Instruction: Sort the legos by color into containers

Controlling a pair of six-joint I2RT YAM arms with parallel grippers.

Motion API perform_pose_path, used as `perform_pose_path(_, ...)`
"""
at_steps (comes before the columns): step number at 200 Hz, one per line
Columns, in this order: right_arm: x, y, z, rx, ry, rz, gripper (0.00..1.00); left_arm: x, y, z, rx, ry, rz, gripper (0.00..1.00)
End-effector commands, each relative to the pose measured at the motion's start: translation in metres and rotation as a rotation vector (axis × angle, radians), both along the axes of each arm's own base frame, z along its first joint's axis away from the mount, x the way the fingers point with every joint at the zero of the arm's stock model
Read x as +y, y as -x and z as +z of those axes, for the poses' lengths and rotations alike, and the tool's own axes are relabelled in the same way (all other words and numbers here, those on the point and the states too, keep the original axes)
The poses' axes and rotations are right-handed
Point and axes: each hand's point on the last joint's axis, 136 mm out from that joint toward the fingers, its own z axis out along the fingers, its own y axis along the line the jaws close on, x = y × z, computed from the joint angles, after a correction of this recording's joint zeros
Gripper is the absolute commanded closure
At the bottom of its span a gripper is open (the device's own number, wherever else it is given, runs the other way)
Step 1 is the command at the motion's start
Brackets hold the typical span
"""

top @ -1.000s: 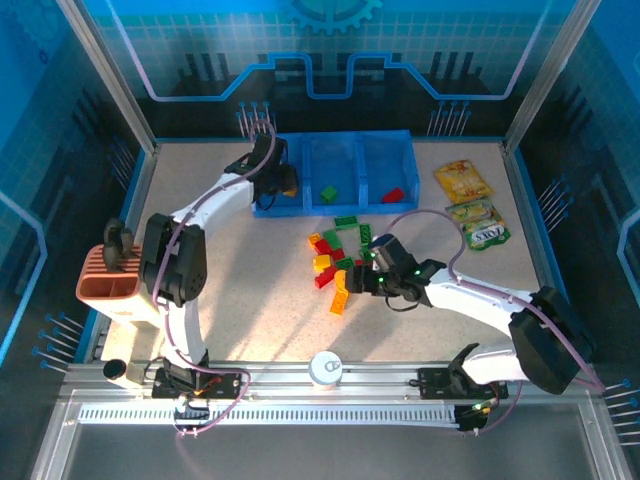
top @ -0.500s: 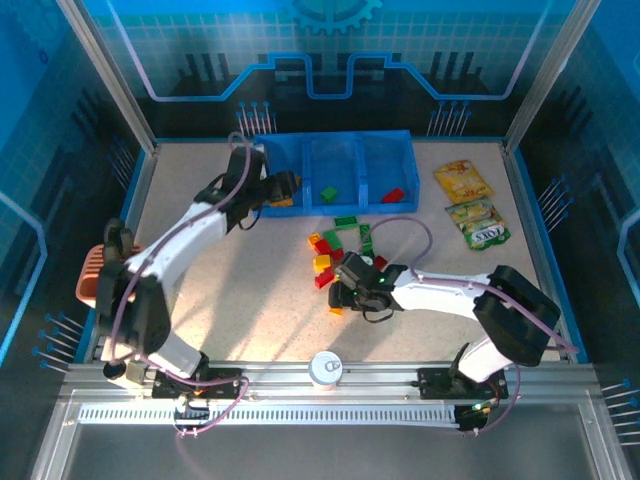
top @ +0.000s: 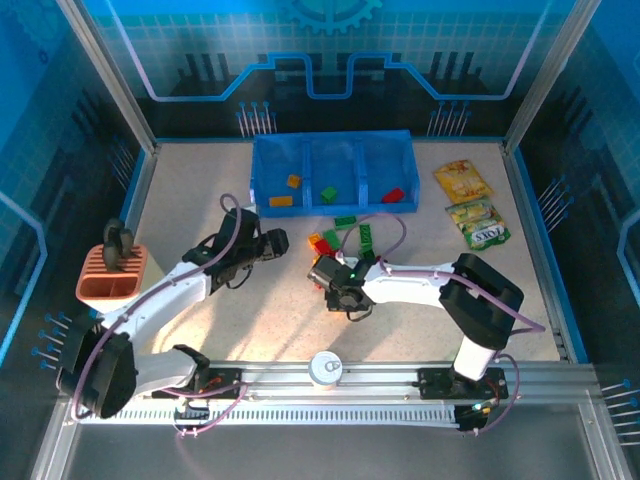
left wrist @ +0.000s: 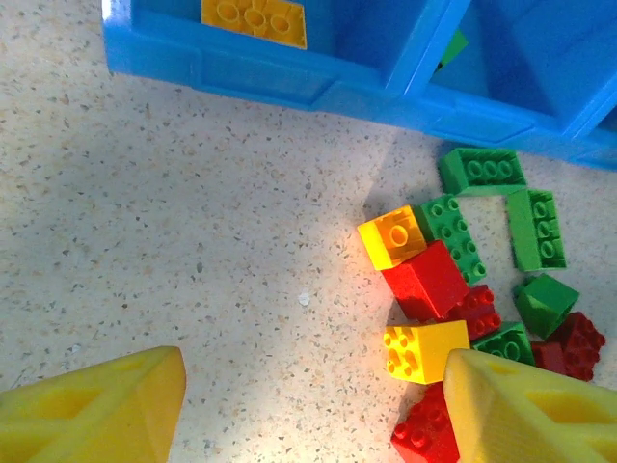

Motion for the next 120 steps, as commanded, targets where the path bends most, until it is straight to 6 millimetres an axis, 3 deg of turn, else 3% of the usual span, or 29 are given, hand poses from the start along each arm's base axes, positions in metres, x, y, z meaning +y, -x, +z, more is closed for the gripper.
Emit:
perform_pose_path(1,0.016,0.003,0.025,-0.028,-0.005,0.055,0.85,0.006,0.012,0.001,-0.008,0.016,0.029,0.28)
perform_pose_path(20,0.034,-0.007,0.069,-0.111,-0.036,0.123,0.86,0.005,0.026,0.000,-0.012,0.034,0.021,0.29)
perform_pose_path(36,0.050,-0.027,0.109,-0.198,-0.054,0.184,0.86,0.002,0.038,-0.004,-0.004,0.032,0.008,0.29)
perform_pose_path(49,0.063,-0.054,0.137,-0.260,-0.076,0.223,0.86,0.000,0.047,-0.010,0.007,0.013,-0.002,0.29)
perform_pose_path(74,0.090,-0.118,0.170,-0.356,-0.102,0.289,0.86,-0.003,0.064,-0.020,0.039,-0.014,-0.013,0.30)
perform_pose_path(106,0.123,-0.199,0.171,-0.394,-0.103,0.352,0.85,-0.008,0.088,-0.018,0.027,0.003,-0.022,0.30)
perform_pose_path(120,0.132,-0.231,0.156,-0.385,-0.107,0.352,0.84,-0.007,0.097,-0.019,0.022,0.013,-0.022,0.30)
